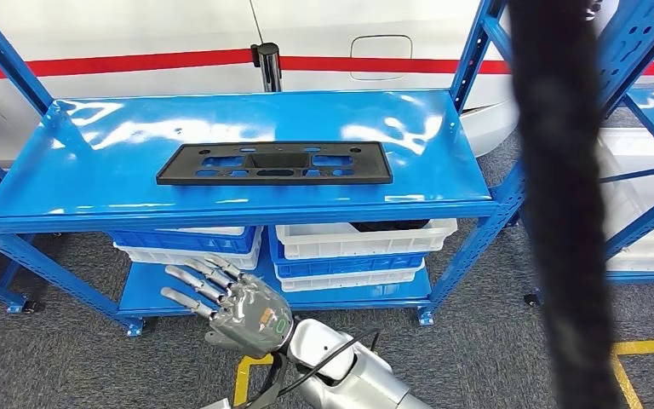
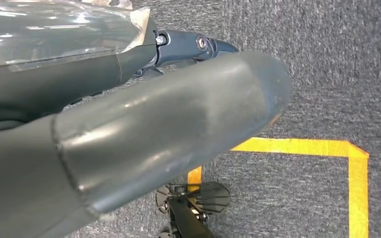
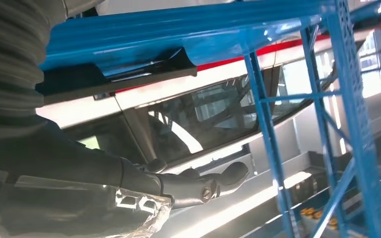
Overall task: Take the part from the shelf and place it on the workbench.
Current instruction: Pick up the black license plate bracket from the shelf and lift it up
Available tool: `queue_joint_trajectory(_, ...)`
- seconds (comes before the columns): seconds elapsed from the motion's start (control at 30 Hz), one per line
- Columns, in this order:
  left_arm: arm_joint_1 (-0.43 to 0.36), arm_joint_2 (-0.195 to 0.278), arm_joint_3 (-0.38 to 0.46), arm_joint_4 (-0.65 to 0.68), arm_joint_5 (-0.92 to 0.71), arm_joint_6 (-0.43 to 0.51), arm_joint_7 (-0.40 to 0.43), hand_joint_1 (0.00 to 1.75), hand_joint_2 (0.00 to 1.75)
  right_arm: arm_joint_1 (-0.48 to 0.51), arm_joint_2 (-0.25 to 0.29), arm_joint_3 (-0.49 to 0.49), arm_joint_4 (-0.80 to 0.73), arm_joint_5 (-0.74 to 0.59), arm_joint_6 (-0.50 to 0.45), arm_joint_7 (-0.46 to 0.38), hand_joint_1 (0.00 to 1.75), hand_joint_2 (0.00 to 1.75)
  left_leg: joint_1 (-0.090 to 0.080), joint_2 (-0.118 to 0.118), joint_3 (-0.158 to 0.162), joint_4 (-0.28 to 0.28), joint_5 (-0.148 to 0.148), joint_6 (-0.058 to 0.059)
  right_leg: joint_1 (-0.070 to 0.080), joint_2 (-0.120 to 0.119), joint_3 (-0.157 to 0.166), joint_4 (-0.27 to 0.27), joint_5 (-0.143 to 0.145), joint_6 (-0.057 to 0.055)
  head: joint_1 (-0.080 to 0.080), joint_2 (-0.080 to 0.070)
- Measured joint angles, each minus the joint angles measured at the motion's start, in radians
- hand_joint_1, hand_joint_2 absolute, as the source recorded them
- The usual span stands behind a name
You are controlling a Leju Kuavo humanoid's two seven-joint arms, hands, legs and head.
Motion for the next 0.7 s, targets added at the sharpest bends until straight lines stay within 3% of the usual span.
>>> queue_joint_trajectory(0.13,-0.006,-0.003,-0.001,0.0,-0.018,-0.007,0.011,0.0,0.0,-0.016,0.024,0.025,0.064,0.084,-0.017,0.026,0.0,1.75,0.0,0.0,0.0,0.0,0.0,0.0,0.0,0.0,0.0,0.0,0.0,0.0,0.0,0.0)
queue_joint_trajectory(0.4,-0.008,-0.005,-0.001,0.0,-0.021,-0.008,0.017,0.0,0.0,-0.032,0.045,0.043,0.12,0.105,-0.02,0.046,0.0,1.75,0.0,0.0,0.0,0.0,0.0,0.0,0.0,0.0,0.0,0.0,0.0,0.0,0.0,0.0)
queue_joint_trajectory(0.7,-0.004,-0.005,0.0,0.0,-0.026,0.016,0.029,0.0,0.0,-0.049,0.053,0.031,0.142,0.198,-0.021,0.26,0.0,1.75,0.0,0.0,0.0,0.0,0.0,0.0,0.0,0.0,0.0,0.0,0.0,0.0,0.0,0.0)
